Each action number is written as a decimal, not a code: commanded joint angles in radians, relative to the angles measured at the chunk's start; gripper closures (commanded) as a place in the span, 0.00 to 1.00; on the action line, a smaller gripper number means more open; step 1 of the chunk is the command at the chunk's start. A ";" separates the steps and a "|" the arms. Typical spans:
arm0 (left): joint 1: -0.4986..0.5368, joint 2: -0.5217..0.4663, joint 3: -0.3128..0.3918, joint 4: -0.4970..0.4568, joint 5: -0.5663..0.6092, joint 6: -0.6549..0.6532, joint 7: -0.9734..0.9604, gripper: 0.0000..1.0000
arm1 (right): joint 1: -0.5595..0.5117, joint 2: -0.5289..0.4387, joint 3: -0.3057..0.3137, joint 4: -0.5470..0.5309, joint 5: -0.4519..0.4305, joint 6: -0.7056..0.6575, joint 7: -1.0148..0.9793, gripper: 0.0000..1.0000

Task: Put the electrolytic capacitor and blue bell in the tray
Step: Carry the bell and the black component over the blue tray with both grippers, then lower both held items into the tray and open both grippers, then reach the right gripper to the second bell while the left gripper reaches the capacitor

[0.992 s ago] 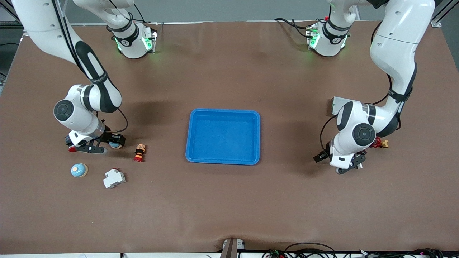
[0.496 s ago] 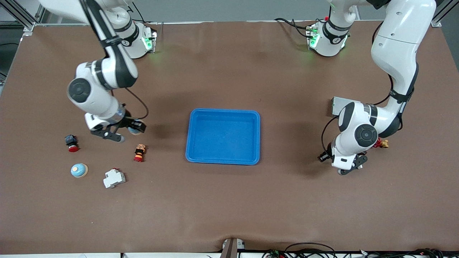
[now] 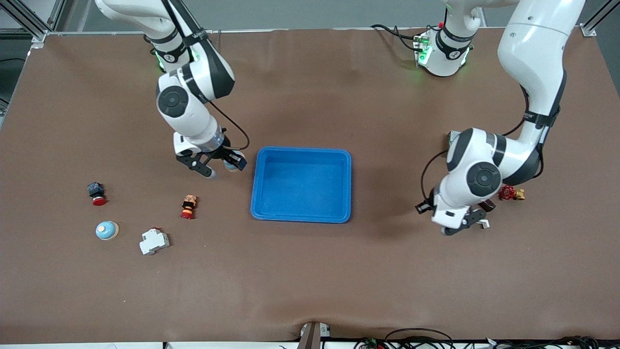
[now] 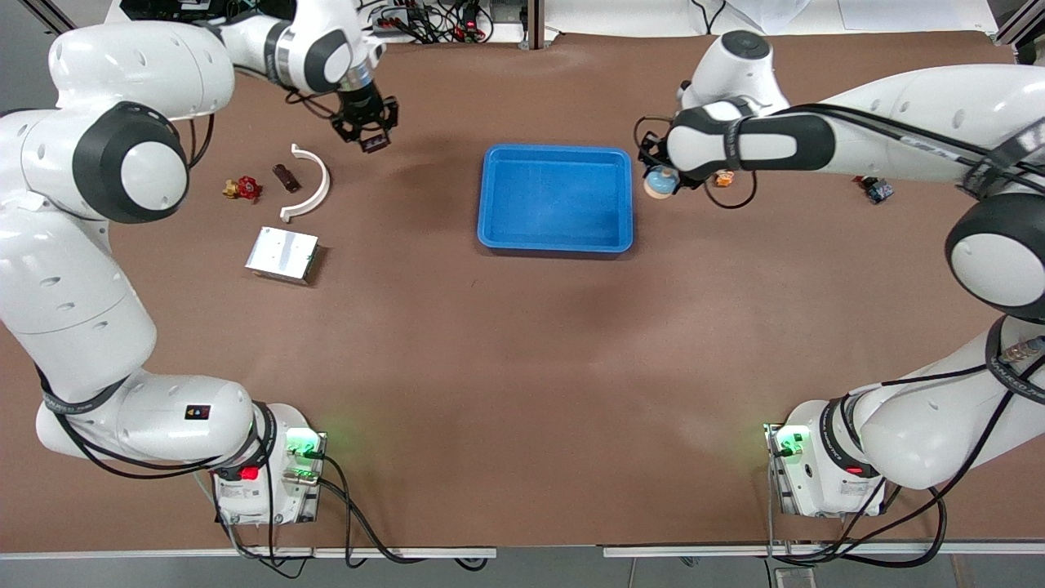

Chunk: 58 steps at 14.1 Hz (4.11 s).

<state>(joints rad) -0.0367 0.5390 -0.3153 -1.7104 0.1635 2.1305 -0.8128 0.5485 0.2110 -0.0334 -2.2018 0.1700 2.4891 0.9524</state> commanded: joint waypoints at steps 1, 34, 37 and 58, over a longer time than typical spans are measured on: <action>-0.029 0.012 -0.086 0.053 0.025 -0.038 0.006 1.00 | 0.092 0.120 -0.014 0.089 0.013 0.036 0.127 1.00; 0.142 -0.125 -0.096 0.114 0.060 -0.201 0.372 0.00 | -0.122 0.338 -0.022 0.745 -0.124 -0.713 -0.160 0.00; 0.291 -0.145 -0.096 0.040 0.068 -0.193 0.585 0.00 | -0.203 0.324 -0.022 0.731 -0.129 -0.720 -0.311 0.00; 0.506 -0.175 -0.174 -0.434 0.086 0.151 0.655 0.04 | -0.769 0.215 -0.020 0.445 -0.198 -0.347 -1.374 0.00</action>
<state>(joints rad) 0.4590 0.4051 -0.4847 -2.0962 0.2396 2.2603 -0.1446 -0.1971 0.4464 -0.0765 -1.7036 -0.0226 2.0750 -0.3908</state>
